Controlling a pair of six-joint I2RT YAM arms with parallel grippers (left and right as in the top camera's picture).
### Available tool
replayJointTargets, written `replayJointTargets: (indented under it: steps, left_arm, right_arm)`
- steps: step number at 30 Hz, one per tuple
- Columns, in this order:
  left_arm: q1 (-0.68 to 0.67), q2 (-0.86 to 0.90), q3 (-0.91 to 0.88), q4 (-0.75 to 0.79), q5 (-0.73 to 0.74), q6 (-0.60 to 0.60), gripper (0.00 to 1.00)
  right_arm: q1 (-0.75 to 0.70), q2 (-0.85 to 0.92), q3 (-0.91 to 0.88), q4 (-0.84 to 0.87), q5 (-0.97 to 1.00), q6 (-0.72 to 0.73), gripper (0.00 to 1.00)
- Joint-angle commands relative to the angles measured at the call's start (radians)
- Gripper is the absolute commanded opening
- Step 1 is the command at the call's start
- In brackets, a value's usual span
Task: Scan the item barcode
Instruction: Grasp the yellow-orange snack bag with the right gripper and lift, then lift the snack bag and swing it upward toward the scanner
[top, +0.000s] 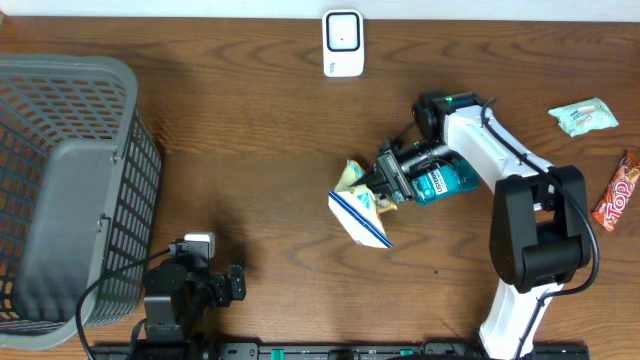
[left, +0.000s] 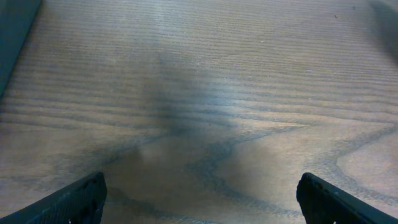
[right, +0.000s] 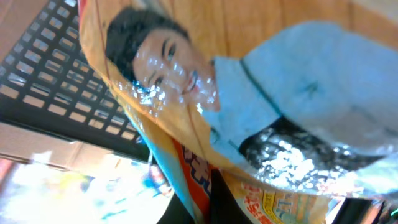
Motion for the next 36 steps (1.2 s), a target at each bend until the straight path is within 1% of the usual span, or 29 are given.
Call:
replayJointTargets:
  steps: [1,6,8,12,17,20,25,30,34,36]
  left_arm:
    - [0.0,-0.002,-0.005,-0.012,0.001,0.01,0.98]
    - [0.0,-0.002,-0.005,-0.012,0.001,0.01,0.98]
    - [0.0,-0.002,-0.005,-0.012,0.001,0.01,0.98]
    - [0.0,-0.002,-0.005,-0.012,0.001,0.01,0.98]
    - [0.0,-0.002,-0.005,-0.012,0.001,0.01,0.98]
    - [0.0,-0.002,-0.005,-0.012,0.001,0.01,0.98]
    - [0.0,-0.002,-0.005,-0.012,0.001,0.01,0.98]
    - [0.0,-0.002,-0.005,-0.012,0.001,0.01,0.98]
    - [0.0,-0.002,-0.005,-0.012,0.001,0.01,0.98]
    - [0.0,-0.002,-0.005,-0.012,0.001,0.01,0.98]
  right_arm:
    - [-0.023,-0.033,0.002,-0.158,-0.117,-0.035,0.01]
    - [-0.029,-0.033,0.002,-0.355,-0.115,-0.034,0.01]
    - [-0.03,-0.033,0.002,-0.428,-0.122,-0.078,0.01]
    - [-0.03,-0.033,0.002,-0.442,-0.231,-0.182,0.01]
    - [-0.03,-0.033,0.002,-0.442,-0.344,-0.182,0.01]
    - [-0.033,-0.033,0.002,-0.442,-0.38,-0.106,0.01]
    - [-0.068,-0.032,0.002,-0.437,-0.391,0.135,0.01]
    - [-0.139,-0.032,0.002,-0.382,-0.384,0.319,0.01]
    - [-0.203,-0.032,0.002,-0.362,-0.352,0.425,0.01]
    - [-0.232,-0.032,0.002,-0.361,-0.346,0.408,0.02]
